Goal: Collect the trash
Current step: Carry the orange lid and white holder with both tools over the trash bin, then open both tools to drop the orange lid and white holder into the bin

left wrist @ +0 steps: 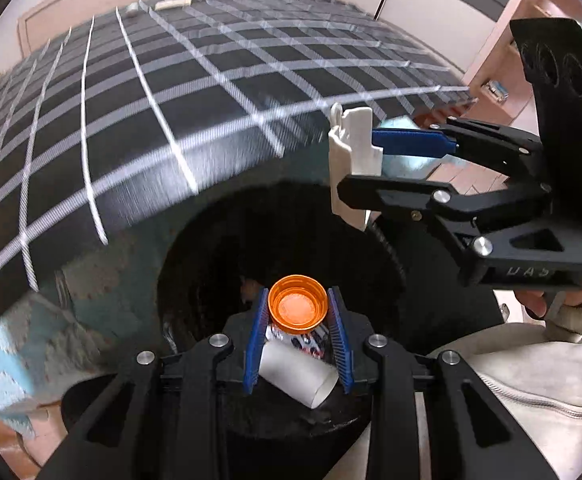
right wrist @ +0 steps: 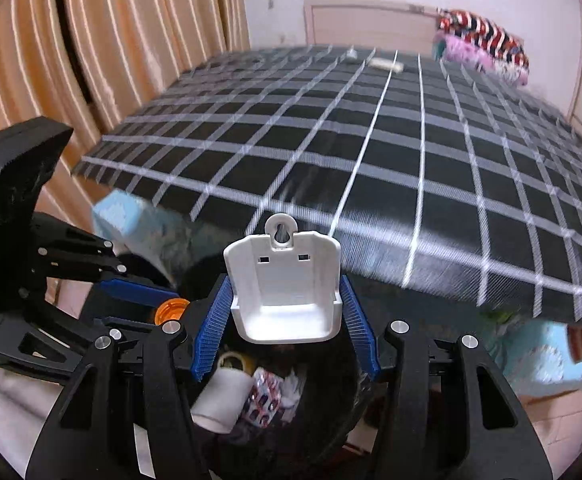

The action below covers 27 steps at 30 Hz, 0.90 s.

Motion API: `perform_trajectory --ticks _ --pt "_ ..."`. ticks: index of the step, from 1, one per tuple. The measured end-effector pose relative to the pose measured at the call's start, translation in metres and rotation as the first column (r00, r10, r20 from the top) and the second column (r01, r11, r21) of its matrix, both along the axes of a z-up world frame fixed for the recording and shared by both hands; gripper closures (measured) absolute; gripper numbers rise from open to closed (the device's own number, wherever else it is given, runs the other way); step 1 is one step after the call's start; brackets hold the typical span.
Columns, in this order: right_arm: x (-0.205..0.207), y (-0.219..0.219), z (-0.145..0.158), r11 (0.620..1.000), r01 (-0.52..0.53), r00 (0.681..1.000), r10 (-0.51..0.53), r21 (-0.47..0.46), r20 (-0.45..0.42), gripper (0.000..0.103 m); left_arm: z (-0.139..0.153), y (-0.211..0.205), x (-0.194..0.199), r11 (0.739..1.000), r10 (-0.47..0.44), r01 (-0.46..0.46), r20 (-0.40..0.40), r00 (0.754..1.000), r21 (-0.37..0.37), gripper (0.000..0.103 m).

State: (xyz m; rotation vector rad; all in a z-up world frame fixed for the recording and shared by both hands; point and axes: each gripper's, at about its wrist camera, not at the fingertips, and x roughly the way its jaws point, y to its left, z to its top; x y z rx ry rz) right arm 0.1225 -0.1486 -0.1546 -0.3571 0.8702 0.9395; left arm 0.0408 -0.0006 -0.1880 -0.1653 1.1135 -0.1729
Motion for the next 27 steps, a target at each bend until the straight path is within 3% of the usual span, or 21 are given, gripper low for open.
perform_trajectory --ticks 8,19,27 --pt "-0.001 0.009 -0.057 0.994 -0.037 0.993 0.026 -0.099 -0.115 0.048 -0.047 0.004 0.006 0.999 0.032 -0.031 -0.118 0.992 0.010 0.074" --pt "-0.011 0.024 -0.092 0.974 -0.072 0.990 0.044 -0.214 -0.133 0.048 -0.088 0.001 0.006 0.997 0.070 -0.074 -0.237 0.969 -0.011 0.074" --pt "-0.004 0.025 -0.106 0.971 -0.079 0.984 0.039 -0.224 -0.177 0.048 -0.102 -0.001 0.010 0.995 0.083 -0.092 -0.273 0.959 -0.022 0.074"
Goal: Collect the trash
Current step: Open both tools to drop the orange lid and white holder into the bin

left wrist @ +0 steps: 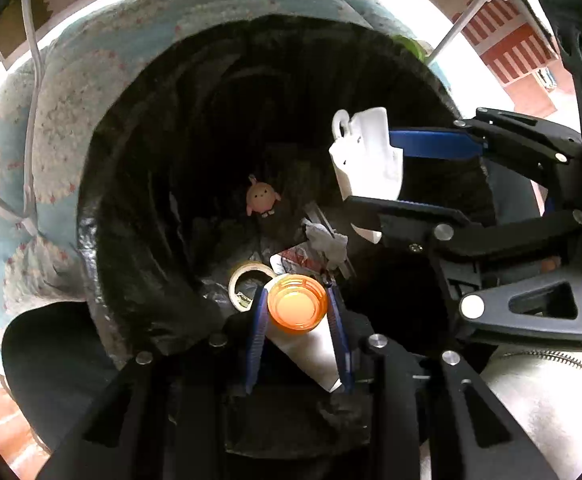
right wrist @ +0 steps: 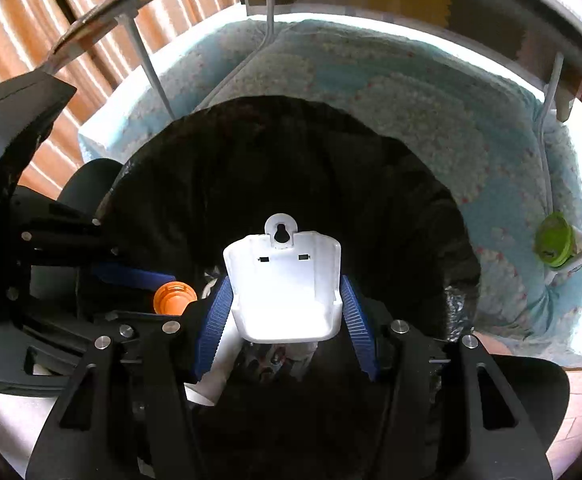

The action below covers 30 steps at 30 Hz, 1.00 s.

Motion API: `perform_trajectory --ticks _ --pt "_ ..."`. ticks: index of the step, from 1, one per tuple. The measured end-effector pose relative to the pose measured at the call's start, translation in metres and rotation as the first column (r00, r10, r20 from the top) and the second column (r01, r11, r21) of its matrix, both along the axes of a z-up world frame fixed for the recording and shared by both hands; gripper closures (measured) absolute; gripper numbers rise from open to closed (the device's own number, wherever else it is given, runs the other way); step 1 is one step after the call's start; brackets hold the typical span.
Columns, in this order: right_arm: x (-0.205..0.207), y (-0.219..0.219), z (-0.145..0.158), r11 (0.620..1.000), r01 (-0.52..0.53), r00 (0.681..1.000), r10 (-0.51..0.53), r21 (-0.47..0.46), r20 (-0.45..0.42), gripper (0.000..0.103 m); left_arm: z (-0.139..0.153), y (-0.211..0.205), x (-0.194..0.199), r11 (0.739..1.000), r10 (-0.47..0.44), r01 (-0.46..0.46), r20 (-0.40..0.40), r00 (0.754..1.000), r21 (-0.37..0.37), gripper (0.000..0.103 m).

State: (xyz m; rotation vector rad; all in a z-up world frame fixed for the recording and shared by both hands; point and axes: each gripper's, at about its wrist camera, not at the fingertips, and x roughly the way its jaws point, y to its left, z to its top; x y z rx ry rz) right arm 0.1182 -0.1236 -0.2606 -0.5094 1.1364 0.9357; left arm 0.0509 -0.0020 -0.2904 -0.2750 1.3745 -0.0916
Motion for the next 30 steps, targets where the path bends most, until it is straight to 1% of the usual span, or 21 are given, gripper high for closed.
perform_trajectory --ticks 3,5,6,7,8,10,12,15,19,25,28,30 --pt "0.000 0.001 -0.002 1.000 0.006 1.000 -0.006 -0.008 -0.006 0.048 -0.001 -0.003 0.001 1.000 -0.007 0.007 -0.007 1.000 0.001 0.074" --pt "-0.001 0.001 -0.002 1.000 0.010 1.000 -0.010 -0.010 -0.007 0.048 0.000 -0.003 0.002 1.000 -0.010 0.010 -0.009 1.000 -0.004 0.072" --pt "0.000 0.001 -0.002 1.000 0.009 1.000 -0.009 -0.009 -0.006 0.045 0.000 -0.003 0.002 1.000 -0.007 0.007 -0.011 1.000 -0.006 0.069" --pt "0.000 0.002 -0.001 1.000 0.008 1.000 -0.008 -0.007 -0.003 0.038 0.001 -0.003 0.003 1.000 -0.004 0.004 -0.010 1.000 -0.011 0.065" --pt "-0.001 0.002 0.000 1.000 0.007 1.000 -0.007 -0.004 0.004 0.036 0.002 -0.003 0.003 1.000 -0.003 0.003 -0.007 1.000 -0.015 0.063" --pt "-0.001 0.001 0.001 1.000 0.004 1.000 -0.004 -0.002 0.011 0.036 0.006 -0.004 0.003 1.000 -0.003 0.003 0.004 1.000 -0.019 0.055" --pt "0.000 0.000 0.003 1.000 0.011 1.000 -0.011 0.006 0.008 0.036 0.011 -0.004 0.004 1.000 -0.001 0.001 0.014 1.000 -0.013 0.053" --pt "0.002 -0.003 0.008 1.000 0.022 1.000 -0.022 0.018 0.011 0.036 0.016 -0.002 0.003 1.000 0.008 -0.007 0.028 1.000 -0.029 0.053" --pt "0.003 -0.004 0.017 0.999 0.029 0.999 -0.029 0.036 0.022 0.036 0.022 0.000 0.002 1.000 0.007 -0.006 0.047 0.999 -0.022 0.053" --pt "0.003 -0.007 0.032 0.997 0.032 0.999 -0.035 0.071 0.036 0.036 0.038 0.002 -0.002 1.000 0.006 -0.004 0.096 0.995 -0.017 0.053" --pt "0.002 -0.010 0.046 0.994 0.032 0.997 -0.038 0.102 0.060 0.036 0.051 0.005 -0.006 1.000 0.000 0.002 0.134 0.991 -0.010 0.053" --pt "0.000 -0.011 0.058 0.992 0.028 0.995 -0.040 0.119 0.095 0.036 0.062 0.007 -0.008 1.000 -0.005 0.004 0.162 0.987 0.006 0.053"
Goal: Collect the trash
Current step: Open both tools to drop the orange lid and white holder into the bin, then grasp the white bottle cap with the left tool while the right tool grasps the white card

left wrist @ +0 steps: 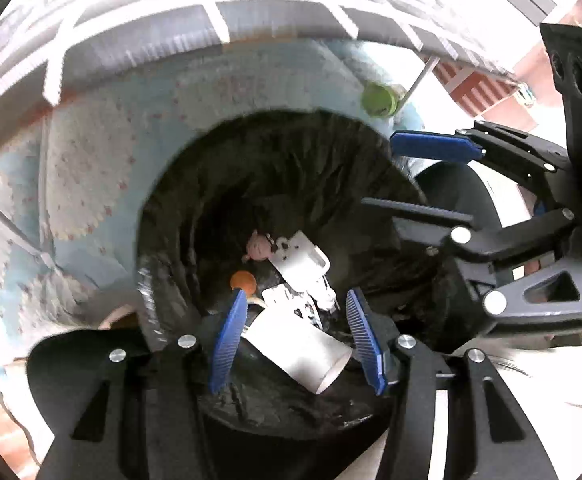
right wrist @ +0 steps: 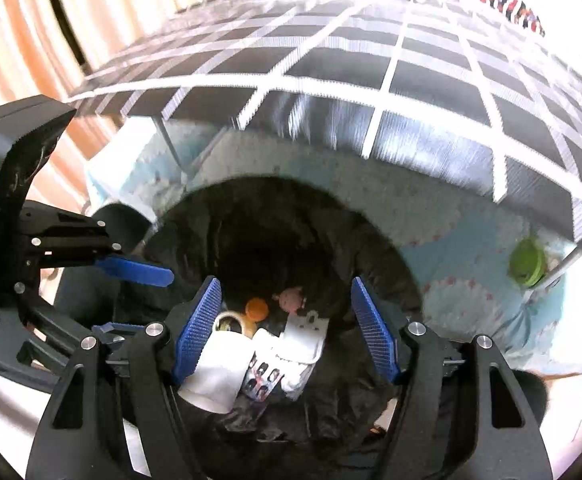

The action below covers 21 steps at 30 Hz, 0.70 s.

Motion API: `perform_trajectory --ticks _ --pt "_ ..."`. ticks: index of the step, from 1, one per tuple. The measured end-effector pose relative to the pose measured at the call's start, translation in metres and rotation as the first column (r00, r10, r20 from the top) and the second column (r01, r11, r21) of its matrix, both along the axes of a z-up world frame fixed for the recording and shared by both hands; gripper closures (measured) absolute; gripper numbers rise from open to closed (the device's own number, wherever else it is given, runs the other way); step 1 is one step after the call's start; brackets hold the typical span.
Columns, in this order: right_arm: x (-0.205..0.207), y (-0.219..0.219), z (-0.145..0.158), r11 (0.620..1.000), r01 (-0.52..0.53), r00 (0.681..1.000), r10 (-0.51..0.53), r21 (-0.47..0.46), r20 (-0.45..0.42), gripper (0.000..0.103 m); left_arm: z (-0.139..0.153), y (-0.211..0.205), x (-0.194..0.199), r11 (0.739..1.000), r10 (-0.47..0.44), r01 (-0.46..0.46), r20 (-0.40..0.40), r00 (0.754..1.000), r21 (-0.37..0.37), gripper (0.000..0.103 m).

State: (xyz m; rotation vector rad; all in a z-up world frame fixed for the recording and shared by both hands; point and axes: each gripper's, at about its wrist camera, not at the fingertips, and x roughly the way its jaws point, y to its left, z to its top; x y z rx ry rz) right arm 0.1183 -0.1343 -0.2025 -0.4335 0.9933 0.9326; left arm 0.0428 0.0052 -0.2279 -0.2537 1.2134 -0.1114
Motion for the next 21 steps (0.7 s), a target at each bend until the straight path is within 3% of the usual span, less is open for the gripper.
perform_trajectory --ticks 12,21 --pt "0.004 -0.008 0.059 0.991 0.012 0.994 -0.026 0.135 0.104 0.036 0.076 0.008 -0.001 0.996 -0.054 0.037 0.211 0.976 0.083 0.053" --pt "0.036 -0.024 0.111 0.965 0.049 0.983 -0.092 0.258 0.159 0.036 0.139 0.017 0.023 0.988 -0.093 0.039 0.383 0.919 0.147 0.053"
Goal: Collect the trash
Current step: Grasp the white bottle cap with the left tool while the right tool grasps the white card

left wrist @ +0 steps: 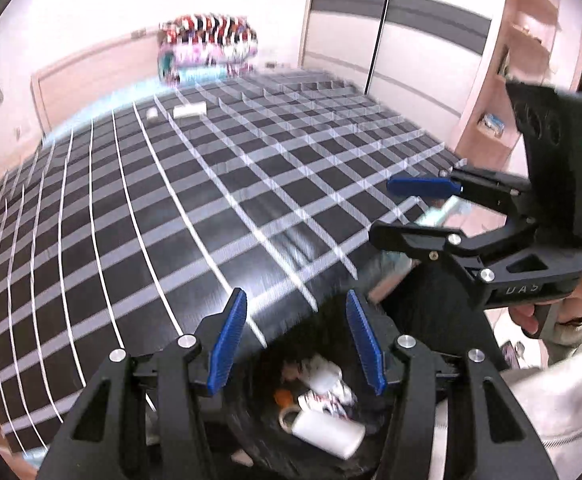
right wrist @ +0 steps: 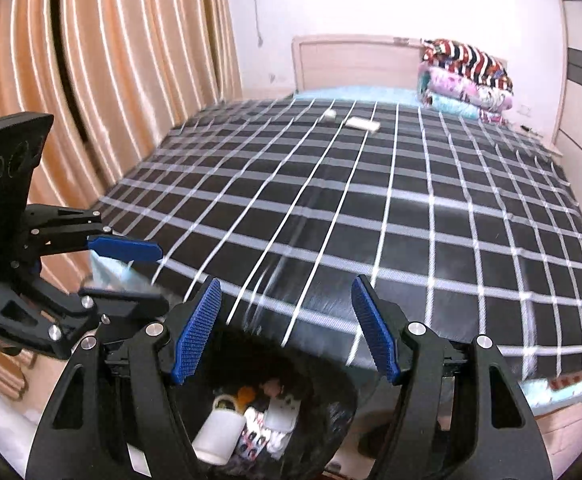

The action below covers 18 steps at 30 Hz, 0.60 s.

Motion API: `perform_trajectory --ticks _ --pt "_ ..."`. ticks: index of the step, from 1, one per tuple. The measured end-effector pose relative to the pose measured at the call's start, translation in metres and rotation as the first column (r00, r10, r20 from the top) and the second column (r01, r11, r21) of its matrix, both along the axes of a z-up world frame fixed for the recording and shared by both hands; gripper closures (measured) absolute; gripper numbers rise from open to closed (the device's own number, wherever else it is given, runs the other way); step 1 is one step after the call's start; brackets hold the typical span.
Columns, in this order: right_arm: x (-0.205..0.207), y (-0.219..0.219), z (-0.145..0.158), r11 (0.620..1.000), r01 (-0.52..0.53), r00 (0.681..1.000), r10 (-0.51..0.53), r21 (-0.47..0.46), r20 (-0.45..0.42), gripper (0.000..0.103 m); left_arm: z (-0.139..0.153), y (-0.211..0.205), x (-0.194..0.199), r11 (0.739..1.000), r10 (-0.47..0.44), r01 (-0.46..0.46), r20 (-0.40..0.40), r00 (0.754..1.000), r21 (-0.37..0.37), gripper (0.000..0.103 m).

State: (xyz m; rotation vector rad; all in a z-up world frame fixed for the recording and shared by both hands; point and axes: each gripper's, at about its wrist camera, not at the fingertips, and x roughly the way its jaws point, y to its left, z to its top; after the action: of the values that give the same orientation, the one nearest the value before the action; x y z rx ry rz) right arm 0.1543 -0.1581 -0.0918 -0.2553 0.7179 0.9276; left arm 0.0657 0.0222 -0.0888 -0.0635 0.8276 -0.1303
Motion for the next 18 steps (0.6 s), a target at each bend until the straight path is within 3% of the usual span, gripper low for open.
perform_trajectory --ticks 8,18 --pt "0.052 0.012 0.023 1.000 0.016 0.998 -0.018 0.024 0.059 0.036 0.030 0.035 0.055 0.998 0.023 -0.029 0.106 0.994 0.060 0.053" --pt "0.128 0.046 0.032 1.000 0.000 0.999 -0.001 0.029 0.038 0.036 0.032 0.099 0.122 0.991 0.128 -0.132 0.099 0.987 0.032 0.053"
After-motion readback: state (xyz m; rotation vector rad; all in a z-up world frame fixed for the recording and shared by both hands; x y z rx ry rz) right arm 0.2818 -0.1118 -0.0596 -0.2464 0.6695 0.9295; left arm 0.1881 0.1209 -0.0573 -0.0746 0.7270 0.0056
